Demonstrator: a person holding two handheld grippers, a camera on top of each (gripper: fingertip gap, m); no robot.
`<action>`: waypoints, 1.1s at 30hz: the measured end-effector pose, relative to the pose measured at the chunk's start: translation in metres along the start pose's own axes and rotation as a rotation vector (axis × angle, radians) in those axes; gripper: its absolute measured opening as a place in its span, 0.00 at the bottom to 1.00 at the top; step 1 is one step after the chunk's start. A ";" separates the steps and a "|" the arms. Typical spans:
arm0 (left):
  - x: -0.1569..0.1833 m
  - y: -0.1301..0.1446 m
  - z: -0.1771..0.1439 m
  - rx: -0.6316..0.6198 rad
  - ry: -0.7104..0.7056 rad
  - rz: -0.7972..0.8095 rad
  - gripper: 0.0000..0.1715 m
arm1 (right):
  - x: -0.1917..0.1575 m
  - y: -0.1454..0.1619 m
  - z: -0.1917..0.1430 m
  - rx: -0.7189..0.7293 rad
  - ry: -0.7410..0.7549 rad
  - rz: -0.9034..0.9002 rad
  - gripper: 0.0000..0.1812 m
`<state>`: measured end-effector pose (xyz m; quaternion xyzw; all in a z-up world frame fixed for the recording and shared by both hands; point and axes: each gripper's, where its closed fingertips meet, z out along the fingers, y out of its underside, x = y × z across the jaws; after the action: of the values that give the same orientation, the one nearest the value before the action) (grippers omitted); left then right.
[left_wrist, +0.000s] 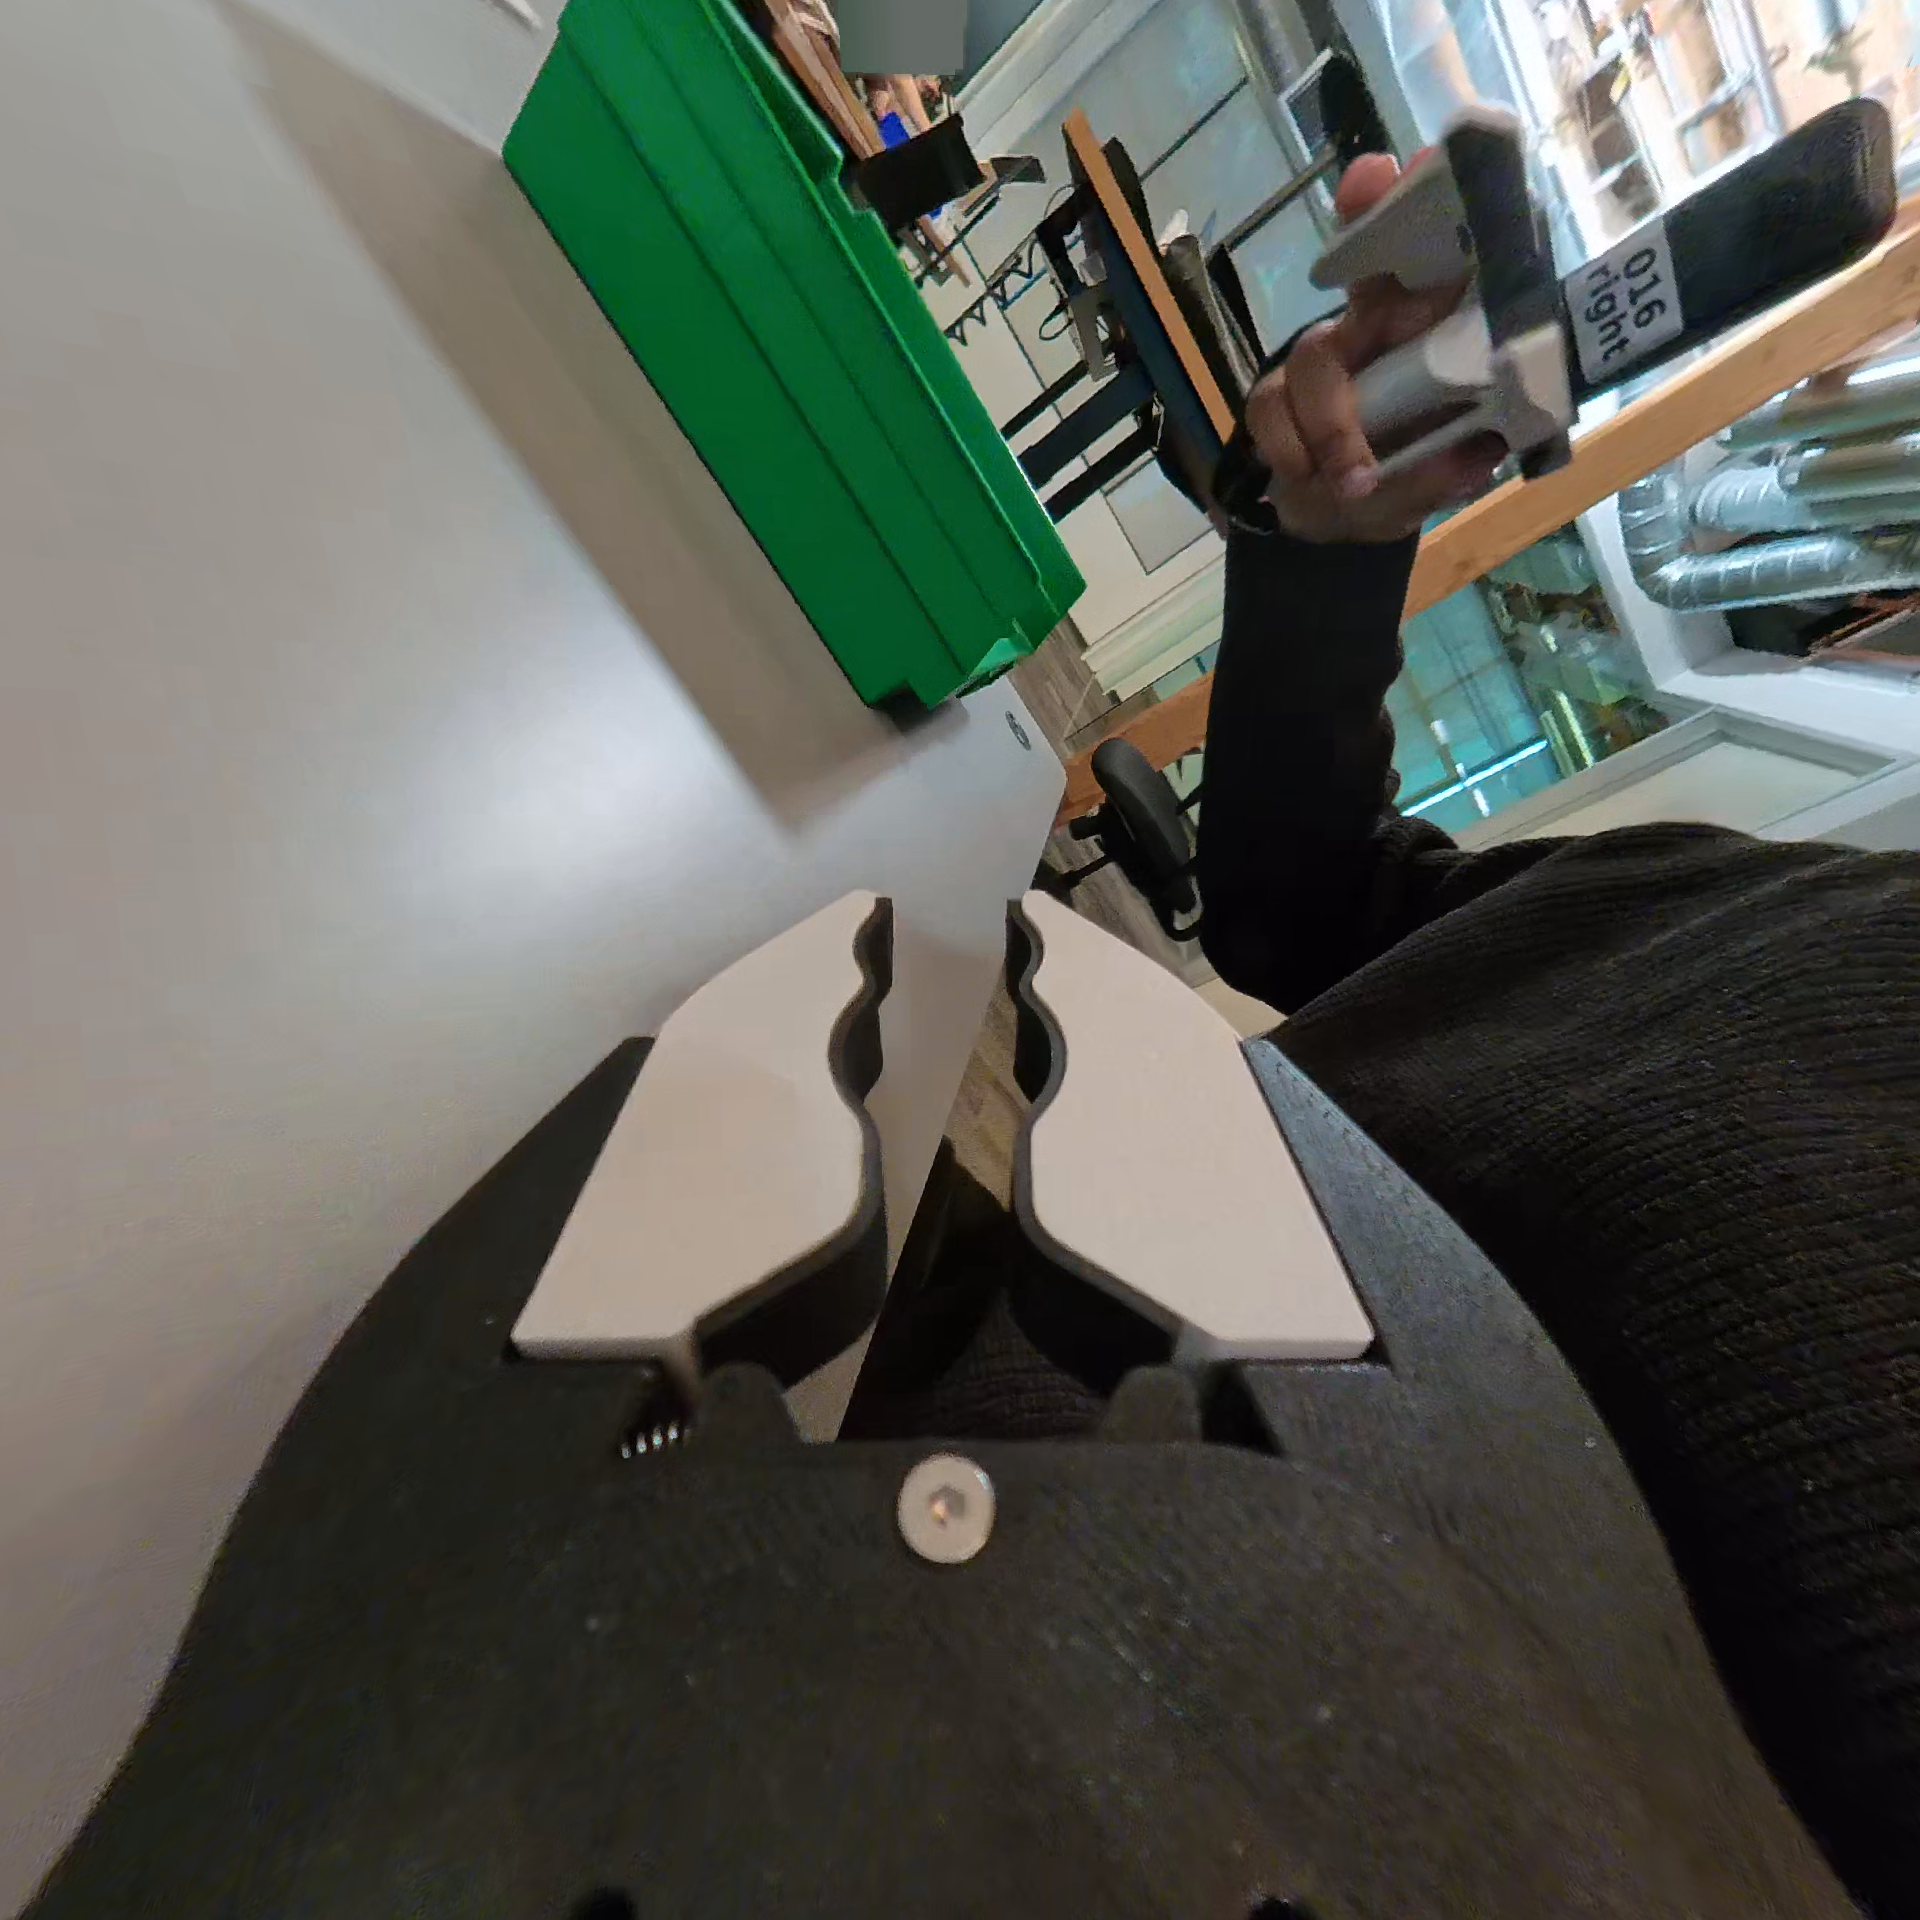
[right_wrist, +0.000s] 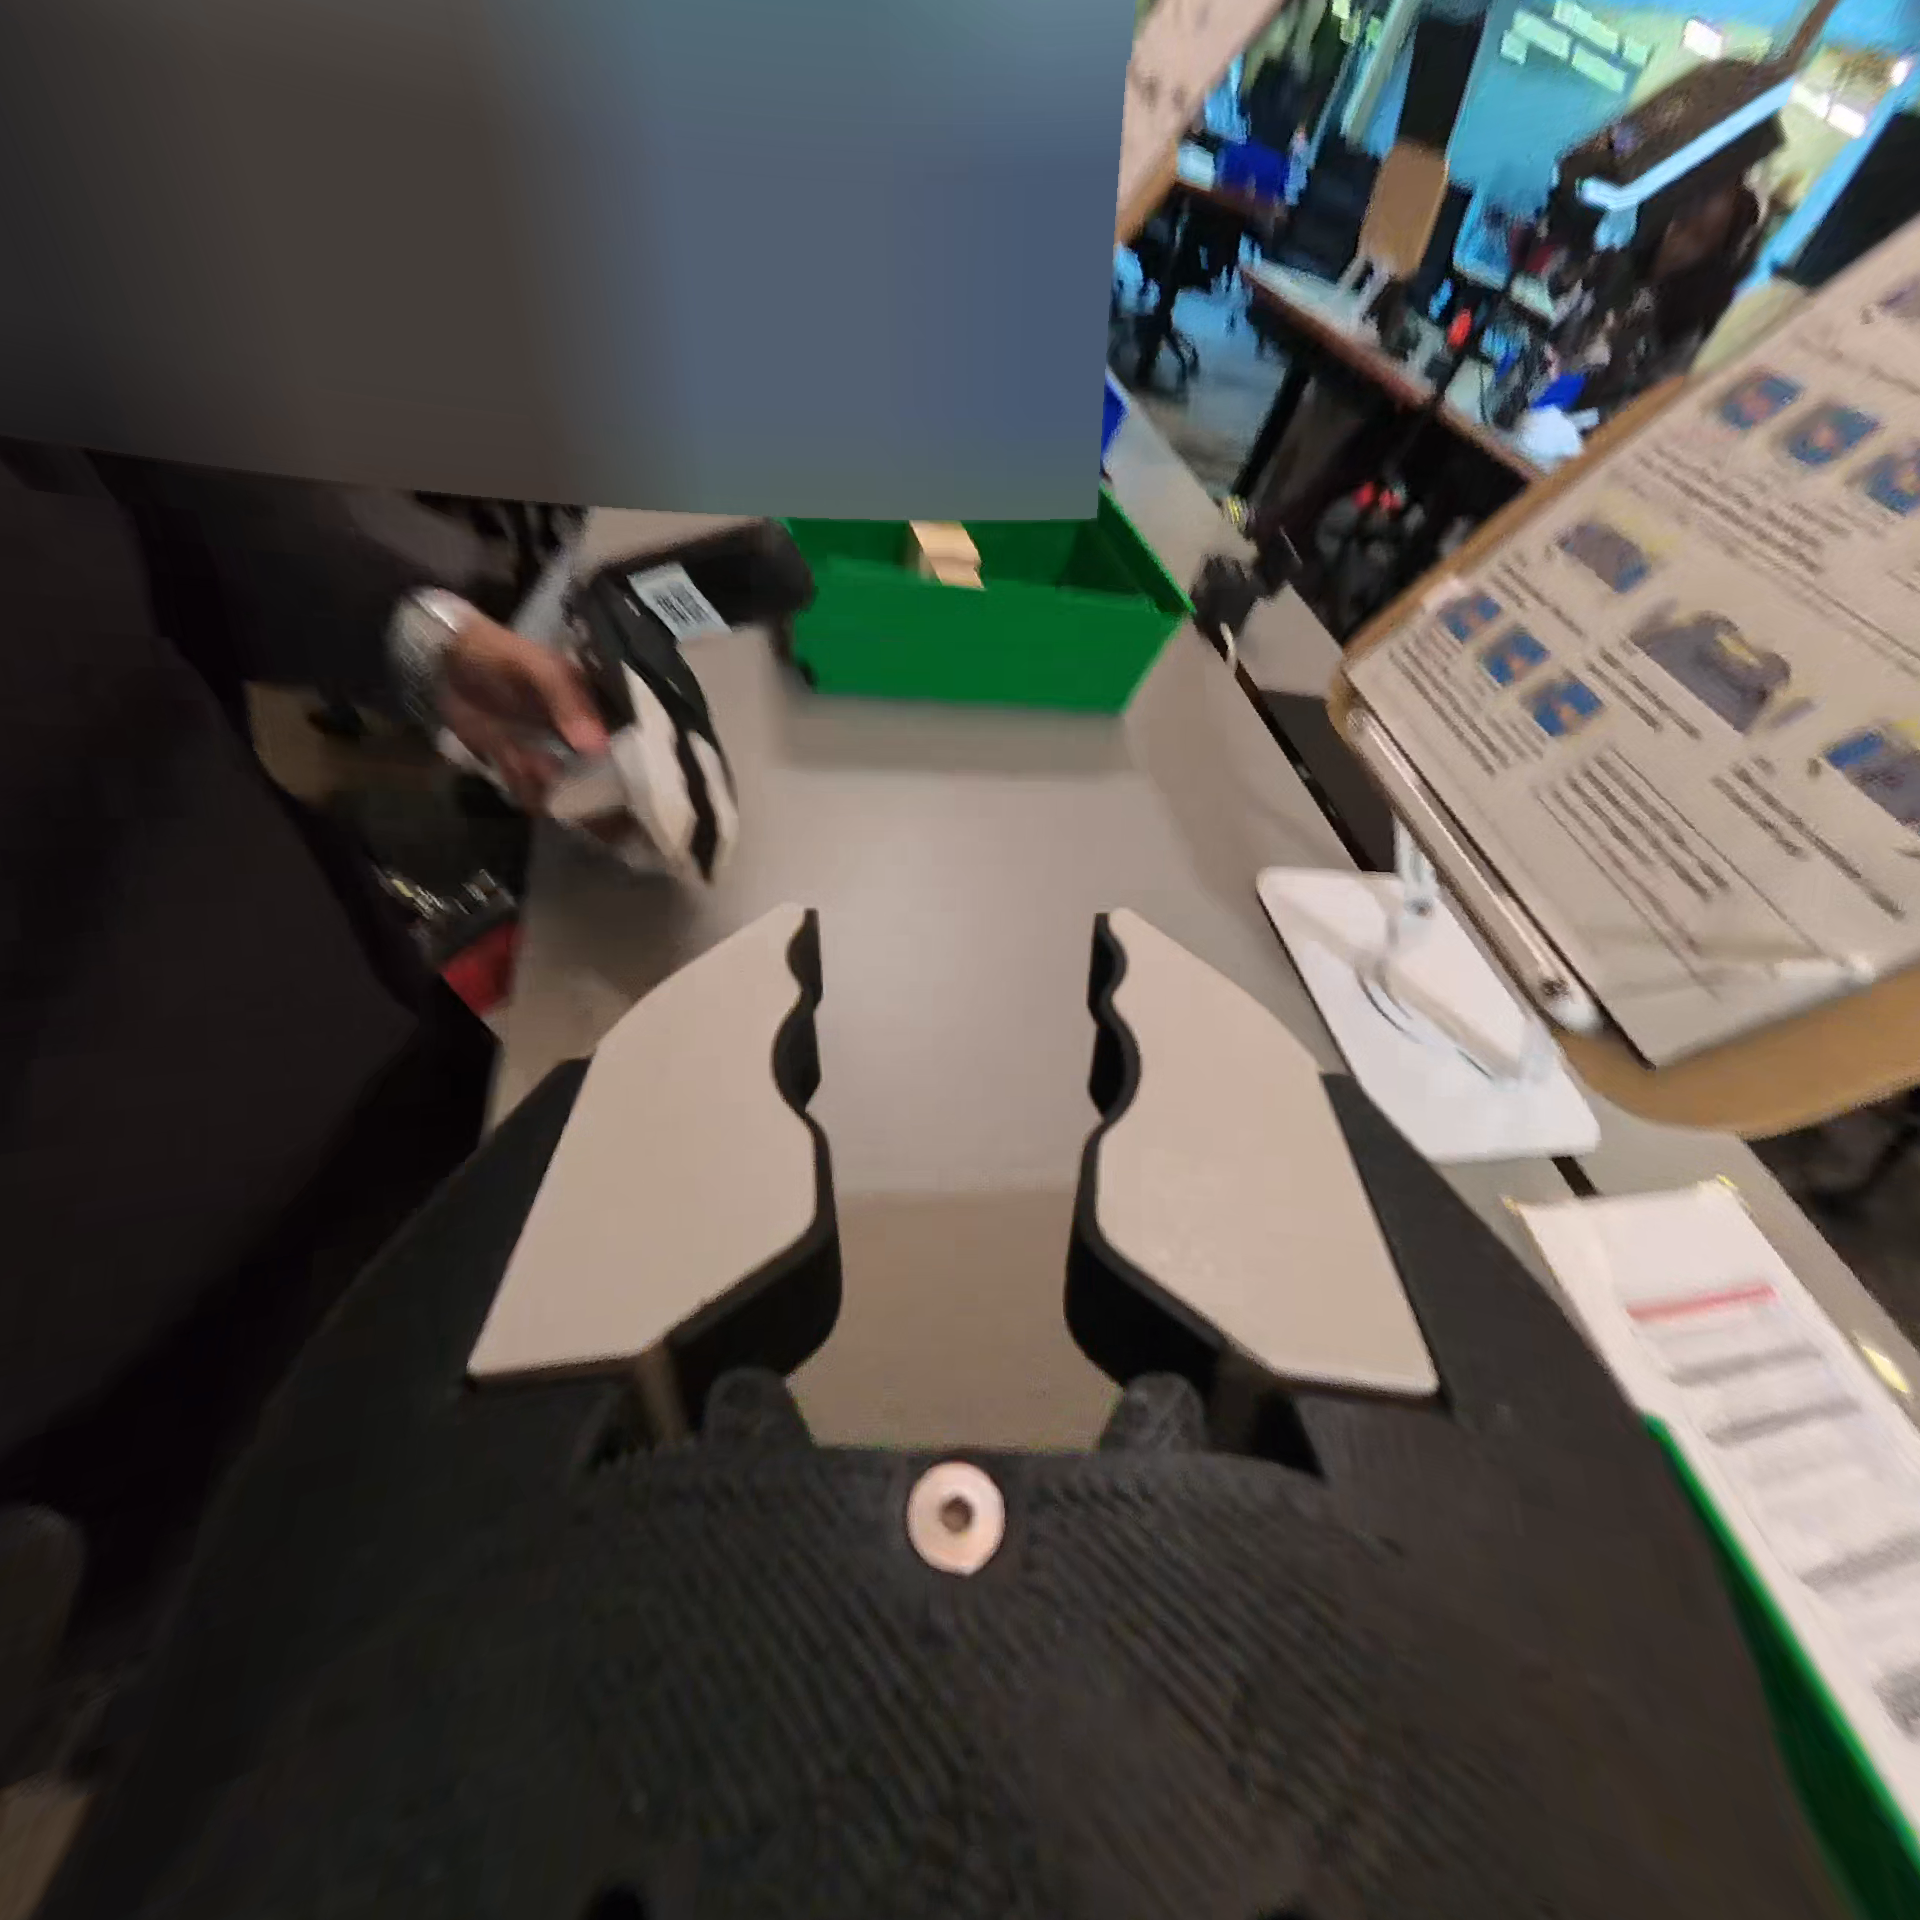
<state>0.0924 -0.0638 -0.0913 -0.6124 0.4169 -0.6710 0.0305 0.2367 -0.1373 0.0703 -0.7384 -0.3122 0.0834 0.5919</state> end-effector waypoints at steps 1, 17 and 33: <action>0.002 -0.003 -0.003 0.004 -0.008 0.026 0.12 | -0.012 -0.009 0.004 0.055 -0.022 0.038 0.28; -0.073 -0.185 -0.237 -0.099 -0.901 0.670 0.33 | -0.112 0.062 0.129 0.025 -0.090 0.599 0.30; -0.239 -0.171 -0.273 -1.348 -0.906 0.879 0.26 | -0.125 0.069 0.135 0.012 -0.019 0.699 0.25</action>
<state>0.0008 0.3220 -0.1526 -0.4914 0.8626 0.0892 0.0799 0.0961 -0.1032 -0.0632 -0.7964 -0.0456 0.2897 0.5290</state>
